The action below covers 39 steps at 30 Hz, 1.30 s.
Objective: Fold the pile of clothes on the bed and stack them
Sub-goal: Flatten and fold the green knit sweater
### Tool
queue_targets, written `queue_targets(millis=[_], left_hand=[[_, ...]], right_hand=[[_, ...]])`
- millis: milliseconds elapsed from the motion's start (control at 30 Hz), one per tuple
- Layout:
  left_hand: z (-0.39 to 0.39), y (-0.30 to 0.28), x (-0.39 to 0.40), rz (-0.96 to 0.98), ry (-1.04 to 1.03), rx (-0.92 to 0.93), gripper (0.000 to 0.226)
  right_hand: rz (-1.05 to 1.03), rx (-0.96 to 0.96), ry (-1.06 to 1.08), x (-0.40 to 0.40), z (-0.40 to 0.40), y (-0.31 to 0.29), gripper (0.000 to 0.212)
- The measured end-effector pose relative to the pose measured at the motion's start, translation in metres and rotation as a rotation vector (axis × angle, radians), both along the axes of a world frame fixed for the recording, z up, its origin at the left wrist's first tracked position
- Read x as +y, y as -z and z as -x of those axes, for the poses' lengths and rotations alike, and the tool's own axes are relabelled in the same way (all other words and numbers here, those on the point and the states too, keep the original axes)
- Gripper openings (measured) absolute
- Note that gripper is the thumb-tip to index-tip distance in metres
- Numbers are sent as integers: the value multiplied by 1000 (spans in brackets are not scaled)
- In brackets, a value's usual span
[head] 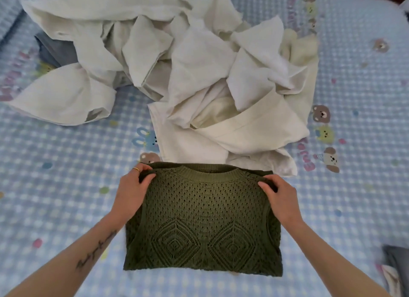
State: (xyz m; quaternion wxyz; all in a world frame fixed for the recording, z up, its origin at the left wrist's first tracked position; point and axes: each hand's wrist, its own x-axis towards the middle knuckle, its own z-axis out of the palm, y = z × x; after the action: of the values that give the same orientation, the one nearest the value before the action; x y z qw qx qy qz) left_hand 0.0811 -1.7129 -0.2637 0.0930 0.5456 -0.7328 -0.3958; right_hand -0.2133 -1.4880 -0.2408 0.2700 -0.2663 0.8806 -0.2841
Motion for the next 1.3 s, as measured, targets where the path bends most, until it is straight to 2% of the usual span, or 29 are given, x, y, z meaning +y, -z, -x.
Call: queue_targets(millis=[100, 167, 233, 300, 400, 467, 533, 633, 700, 867, 967, 1033, 1067, 1133, 1200, 1233, 1267, 1300], left_hand=[[8, 12, -9, 12, -7, -106, 21], [1, 14, 0, 104, -47, -178, 39], [-20, 12, 28, 119, -173, -177, 50], [-44, 8, 70, 54, -265, -174, 61], [-69, 3, 131, 28, -211, -205, 84], [-80, 1, 152, 45, -178, -220, 90], [-83, -3, 162, 56, -213, -224, 82], [-84, 5, 161, -108, -398, -155, 62], [-82, 9, 160, -259, -534, -106, 63], [-86, 14, 160, -249, -686, 20, 30], [-90, 5, 166, -330, -791, 118, 28], [-89, 1, 175, -343, -770, 168, 30], [-87, 0, 170, -321, -745, 181, 33], [-85, -3, 172, -433, -563, 334, 35], [-76, -10, 190, -587, -463, 352, 27], [-68, -13, 207, -471, -374, 453, 28], [-55, -18, 221, -372, -157, 394, 27], [-35, -19, 226, -340, -172, 146, 26]], right_hand=[[-137, 77, -61, -16, 3, 13, 19], [-187, 340, -184, -25, -8, 13, 26], [-95, 535, -352, -41, -33, 8, 31], [13, 522, -561, -65, -73, 4, 39], [125, 473, -983, -105, -138, 14, 53], [81, 477, -1252, -126, -168, 26, 58], [-31, 464, -1365, -139, -175, 41, 58], [-108, 509, -1344, -159, -175, 56, 54], [-73, 559, -1344, -175, -178, 54, 56], [-27, 604, -1577, -212, -187, 51, 63], [-49, 688, -1619, -223, -181, 35, 39], [-1, 736, -1611, -221, -173, 18, 20], [30, 714, -1587, -217, -166, 11, 21], [80, 659, -1505, -202, -146, -5, 33], [108, 648, -1414, -179, -118, -22, 42], [101, 663, -1378, -164, -102, -31, 45], [87, 684, -1353, -150, -86, -39, 49], [64, 703, -1333, -134, -70, -47, 52]])
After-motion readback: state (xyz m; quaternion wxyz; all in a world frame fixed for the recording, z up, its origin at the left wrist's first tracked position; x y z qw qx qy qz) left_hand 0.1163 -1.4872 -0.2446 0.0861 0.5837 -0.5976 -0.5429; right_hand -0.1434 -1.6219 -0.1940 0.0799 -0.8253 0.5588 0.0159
